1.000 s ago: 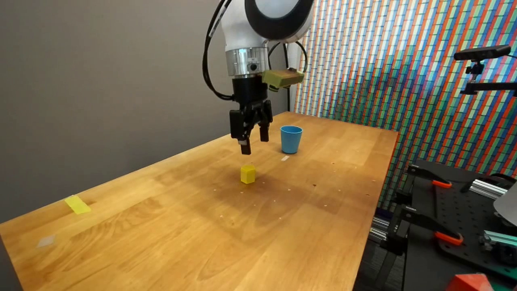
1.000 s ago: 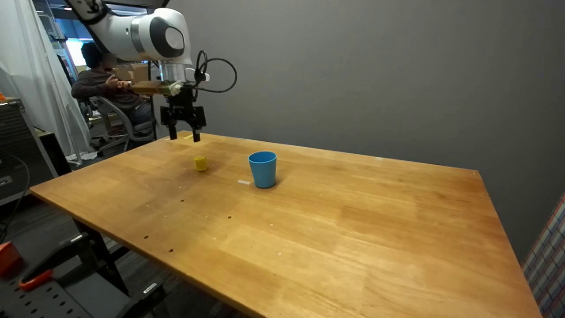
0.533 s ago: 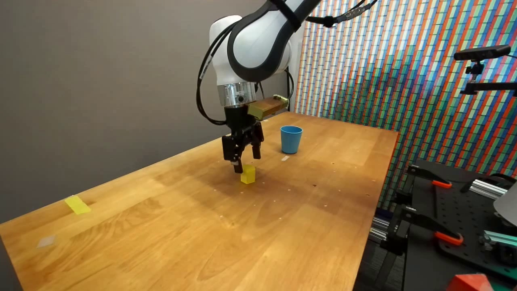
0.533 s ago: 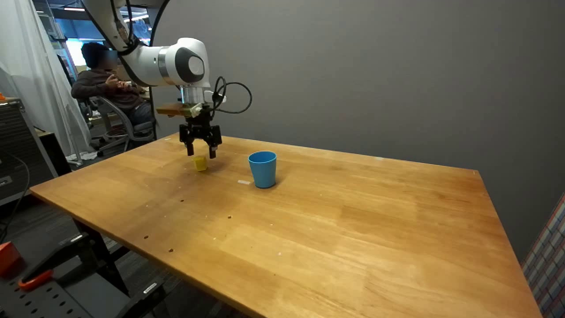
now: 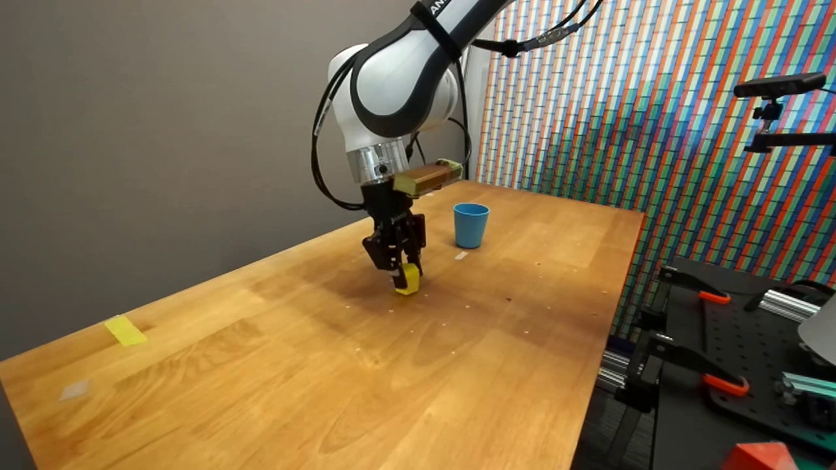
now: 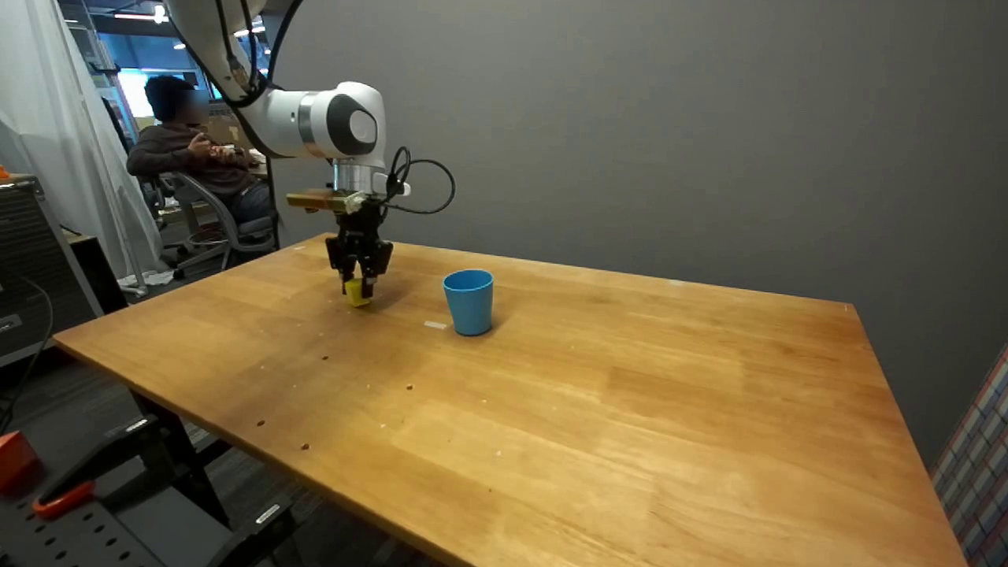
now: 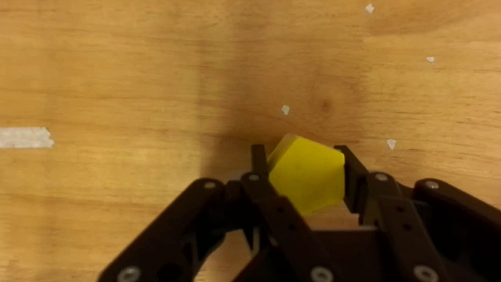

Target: Put the cube in the cup

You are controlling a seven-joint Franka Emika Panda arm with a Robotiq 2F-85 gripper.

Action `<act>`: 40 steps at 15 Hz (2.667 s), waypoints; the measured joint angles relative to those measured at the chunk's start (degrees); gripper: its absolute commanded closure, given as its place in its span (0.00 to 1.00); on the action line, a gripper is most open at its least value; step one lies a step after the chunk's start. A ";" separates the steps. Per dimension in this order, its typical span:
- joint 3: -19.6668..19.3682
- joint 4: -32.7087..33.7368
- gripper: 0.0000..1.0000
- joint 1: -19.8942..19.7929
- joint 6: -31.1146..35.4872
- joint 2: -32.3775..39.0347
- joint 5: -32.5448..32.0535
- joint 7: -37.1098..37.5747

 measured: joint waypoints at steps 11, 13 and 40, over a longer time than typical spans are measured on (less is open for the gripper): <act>-8.48 -2.88 0.80 -4.49 -5.30 -14.06 0.64 10.89; -9.85 -3.12 0.80 -6.31 -5.30 -14.96 0.64 12.46; -8.68 -16.05 0.00 -7.57 -4.40 -35.90 -2.08 17.26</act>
